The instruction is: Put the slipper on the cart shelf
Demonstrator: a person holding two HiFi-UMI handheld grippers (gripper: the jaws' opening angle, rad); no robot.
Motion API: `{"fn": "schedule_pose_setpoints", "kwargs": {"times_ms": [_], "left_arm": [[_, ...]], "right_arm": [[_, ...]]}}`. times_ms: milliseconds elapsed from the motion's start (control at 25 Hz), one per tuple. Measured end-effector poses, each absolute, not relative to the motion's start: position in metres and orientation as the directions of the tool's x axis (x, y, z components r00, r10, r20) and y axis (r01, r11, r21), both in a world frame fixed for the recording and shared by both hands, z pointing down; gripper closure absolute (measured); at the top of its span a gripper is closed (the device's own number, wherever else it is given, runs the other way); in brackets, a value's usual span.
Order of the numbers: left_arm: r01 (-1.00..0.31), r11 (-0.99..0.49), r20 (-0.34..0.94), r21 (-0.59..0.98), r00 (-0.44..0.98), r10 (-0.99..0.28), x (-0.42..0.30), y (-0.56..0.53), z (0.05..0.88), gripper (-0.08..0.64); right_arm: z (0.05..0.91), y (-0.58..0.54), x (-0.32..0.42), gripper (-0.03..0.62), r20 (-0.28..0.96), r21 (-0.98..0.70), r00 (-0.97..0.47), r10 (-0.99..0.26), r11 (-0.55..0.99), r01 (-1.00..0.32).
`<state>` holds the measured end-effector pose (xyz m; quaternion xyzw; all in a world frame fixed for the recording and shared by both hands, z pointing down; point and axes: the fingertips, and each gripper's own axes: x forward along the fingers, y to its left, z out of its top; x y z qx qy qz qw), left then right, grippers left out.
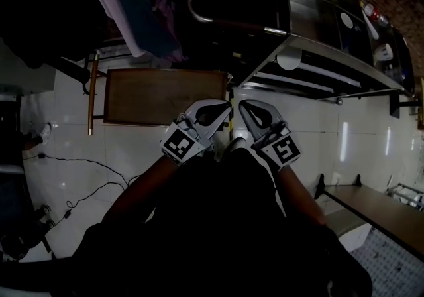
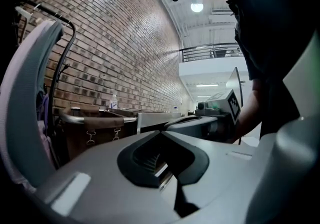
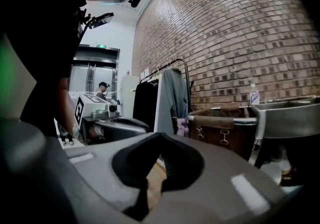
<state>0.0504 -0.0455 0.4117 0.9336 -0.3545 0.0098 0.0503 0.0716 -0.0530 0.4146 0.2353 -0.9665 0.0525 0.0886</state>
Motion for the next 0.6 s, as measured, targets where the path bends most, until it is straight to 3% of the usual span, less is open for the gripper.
{"fn": "schedule_pose_setpoints", "kwargs": {"times_ms": [600], "left_arm": [[-0.775,-0.629,0.093,0.064,0.632,-0.769,0.028,0.002,0.402,0.560]], "right_arm": [[0.408,-0.011,0.062,0.591,0.180,-0.112,-0.923,-0.339,0.926,-0.362]]}}
